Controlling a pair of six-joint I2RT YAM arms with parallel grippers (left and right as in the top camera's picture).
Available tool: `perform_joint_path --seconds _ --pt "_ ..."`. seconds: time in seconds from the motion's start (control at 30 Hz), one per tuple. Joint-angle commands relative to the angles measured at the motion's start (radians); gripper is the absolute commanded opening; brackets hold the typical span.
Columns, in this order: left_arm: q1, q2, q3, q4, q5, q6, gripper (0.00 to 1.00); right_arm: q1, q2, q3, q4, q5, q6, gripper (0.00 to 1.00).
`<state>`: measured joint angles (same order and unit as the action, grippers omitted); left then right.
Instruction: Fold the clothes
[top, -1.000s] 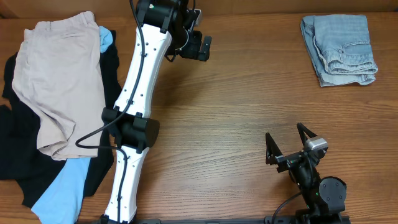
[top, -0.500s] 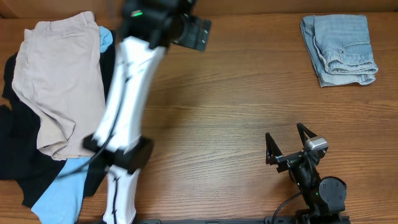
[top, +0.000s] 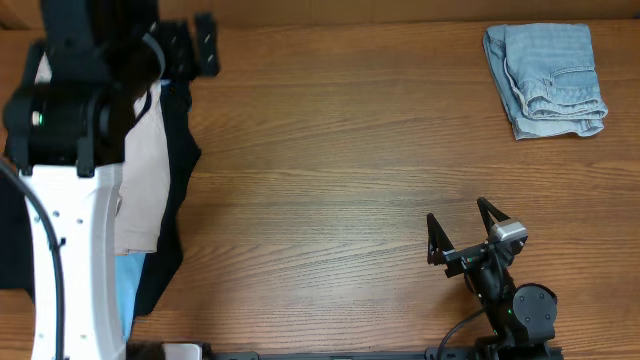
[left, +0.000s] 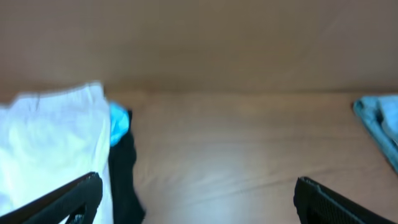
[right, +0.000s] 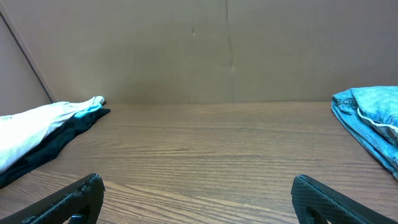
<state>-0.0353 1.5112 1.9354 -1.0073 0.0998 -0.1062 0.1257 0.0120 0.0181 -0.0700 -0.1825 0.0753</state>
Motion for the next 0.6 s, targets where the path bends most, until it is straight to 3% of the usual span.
perform_joint_path --seconds 0.0,0.57 --pt "0.047 -0.166 -0.233 0.089 0.077 -0.006 1.00 -0.002 -0.009 -0.010 0.005 0.006 0.003 1.00" --pt "0.077 -0.878 -1.479 0.921 0.070 -0.034 1.00 -0.002 -0.009 -0.010 0.005 0.006 0.003 1.00"
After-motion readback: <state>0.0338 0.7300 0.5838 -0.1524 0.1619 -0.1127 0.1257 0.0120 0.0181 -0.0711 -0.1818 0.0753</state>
